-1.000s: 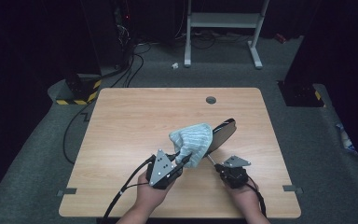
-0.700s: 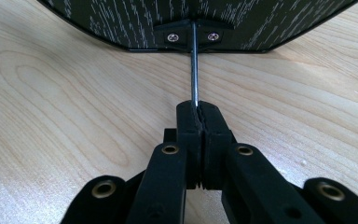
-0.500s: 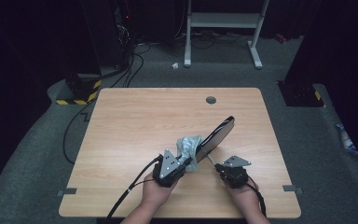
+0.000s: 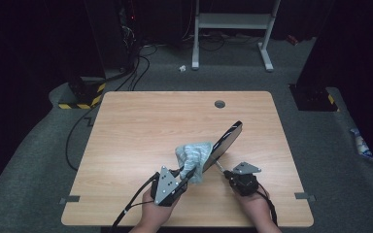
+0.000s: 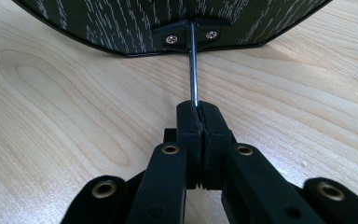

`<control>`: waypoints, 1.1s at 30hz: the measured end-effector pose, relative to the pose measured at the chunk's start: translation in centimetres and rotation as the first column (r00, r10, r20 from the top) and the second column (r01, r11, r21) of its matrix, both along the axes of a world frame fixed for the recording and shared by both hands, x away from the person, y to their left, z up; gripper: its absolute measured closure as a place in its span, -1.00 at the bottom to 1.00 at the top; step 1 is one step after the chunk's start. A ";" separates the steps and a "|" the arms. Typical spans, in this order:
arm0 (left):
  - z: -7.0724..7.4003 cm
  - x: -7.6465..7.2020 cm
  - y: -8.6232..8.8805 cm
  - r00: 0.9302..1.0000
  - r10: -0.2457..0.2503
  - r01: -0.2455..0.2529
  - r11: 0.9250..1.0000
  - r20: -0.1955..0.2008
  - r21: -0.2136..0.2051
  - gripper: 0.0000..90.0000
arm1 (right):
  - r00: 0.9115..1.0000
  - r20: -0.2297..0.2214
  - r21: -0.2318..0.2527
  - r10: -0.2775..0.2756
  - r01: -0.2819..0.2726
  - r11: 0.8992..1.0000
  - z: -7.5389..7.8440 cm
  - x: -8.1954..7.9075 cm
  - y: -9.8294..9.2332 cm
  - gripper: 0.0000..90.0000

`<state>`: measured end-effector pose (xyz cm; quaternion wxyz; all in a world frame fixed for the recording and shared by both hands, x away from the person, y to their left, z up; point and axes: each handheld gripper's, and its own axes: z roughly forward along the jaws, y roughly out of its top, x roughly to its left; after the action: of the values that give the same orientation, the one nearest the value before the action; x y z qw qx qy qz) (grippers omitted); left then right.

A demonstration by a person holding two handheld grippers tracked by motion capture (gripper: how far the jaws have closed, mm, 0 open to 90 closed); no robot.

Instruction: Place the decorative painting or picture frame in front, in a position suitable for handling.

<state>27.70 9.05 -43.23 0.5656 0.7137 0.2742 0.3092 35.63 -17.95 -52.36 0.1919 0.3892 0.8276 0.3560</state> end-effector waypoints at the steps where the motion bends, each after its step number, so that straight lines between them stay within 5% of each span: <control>1: 0.3 -0.1 -0.4 1.000 -0.008 0.008 1.000 0.007 0.003 0.73 | 1.000 0.000 0.000 0.000 0.000 1.000 0.0 0.0 0.0 0.96; 7: -1.4 1.5 -1.4 0.997 -0.012 0.016 0.999 -0.071 0.044 0.73 | 1.000 -0.004 0.004 -0.002 0.002 1.000 0.0 0.0 0.0 0.95; 13: -4.2 2.7 -2.2 0.988 0.021 -0.001 0.991 -0.154 0.133 0.72 | 1.000 -0.003 0.004 -0.003 0.003 1.000 0.0 0.0 0.0 0.95; 16: -4.8 2.7 -1.9 0.984 0.032 -0.007 0.990 -0.177 0.142 0.72 | 1.000 -0.006 0.007 -0.005 0.005 1.000 0.0 0.0 0.0 0.95; 22: -2.9 -0.2 -0.4 0.996 0.023 -0.015 0.996 -0.090 0.087 0.73 | 1.000 -0.001 0.003 -0.002 0.002 1.000 0.0 0.0 0.0 0.96; 26: -1.6 -2.0 -0.8 0.999 -0.036 0.038 0.998 -0.039 0.053 0.74 | 1.000 0.003 0.001 0.000 0.000 1.000 0.0 0.0 0.0 0.96; 29: -1.8 -1.4 -2.1 0.997 -0.061 0.065 0.994 -0.049 0.089 0.73 | 1.000 0.005 -0.001 0.001 -0.001 1.000 0.0 0.0 0.0 0.96; 33: -3.2 1.0 -2.6 0.986 -0.076 0.089 0.992 -0.149 0.085 0.74 | 1.000 0.005 0.000 0.002 -0.002 1.000 0.0 0.0 0.0 0.96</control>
<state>28.71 6.44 -46.39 0.5230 0.7703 0.2706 0.2447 35.66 -17.95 -52.38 0.1934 0.3877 0.8275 0.3571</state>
